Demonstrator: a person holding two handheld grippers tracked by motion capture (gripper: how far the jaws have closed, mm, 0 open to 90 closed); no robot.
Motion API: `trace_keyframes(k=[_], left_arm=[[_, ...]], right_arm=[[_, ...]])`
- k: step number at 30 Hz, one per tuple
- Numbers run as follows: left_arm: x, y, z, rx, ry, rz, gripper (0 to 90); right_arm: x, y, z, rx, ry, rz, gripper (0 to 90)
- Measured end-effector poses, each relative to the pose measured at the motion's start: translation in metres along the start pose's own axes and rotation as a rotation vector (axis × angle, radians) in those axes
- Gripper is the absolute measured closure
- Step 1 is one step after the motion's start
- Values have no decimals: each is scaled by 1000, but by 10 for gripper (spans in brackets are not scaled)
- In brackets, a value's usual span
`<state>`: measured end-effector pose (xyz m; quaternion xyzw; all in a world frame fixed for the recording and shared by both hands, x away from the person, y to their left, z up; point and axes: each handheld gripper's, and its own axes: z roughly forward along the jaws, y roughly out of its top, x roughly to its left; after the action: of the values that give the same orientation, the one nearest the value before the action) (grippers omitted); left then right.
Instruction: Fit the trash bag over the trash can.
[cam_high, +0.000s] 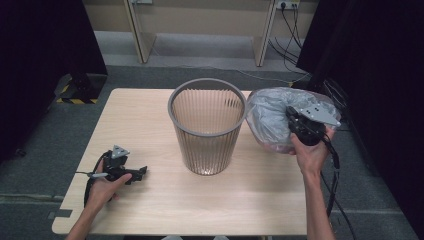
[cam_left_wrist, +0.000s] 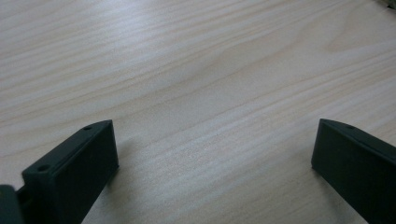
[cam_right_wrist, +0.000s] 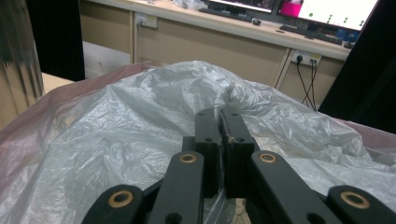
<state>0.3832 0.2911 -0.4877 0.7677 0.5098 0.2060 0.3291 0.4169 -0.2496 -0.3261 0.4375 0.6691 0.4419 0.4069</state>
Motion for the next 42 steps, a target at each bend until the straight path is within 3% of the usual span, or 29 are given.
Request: trace_keyframes(k=[27,42], left_arm=[[0,0,0,0,0,0,0],[0,0,0,0,0,0,0]], right_arm=[[-3,80,-41,-217,22,15,870],[23,118,-62,-331,108,-7,870]])
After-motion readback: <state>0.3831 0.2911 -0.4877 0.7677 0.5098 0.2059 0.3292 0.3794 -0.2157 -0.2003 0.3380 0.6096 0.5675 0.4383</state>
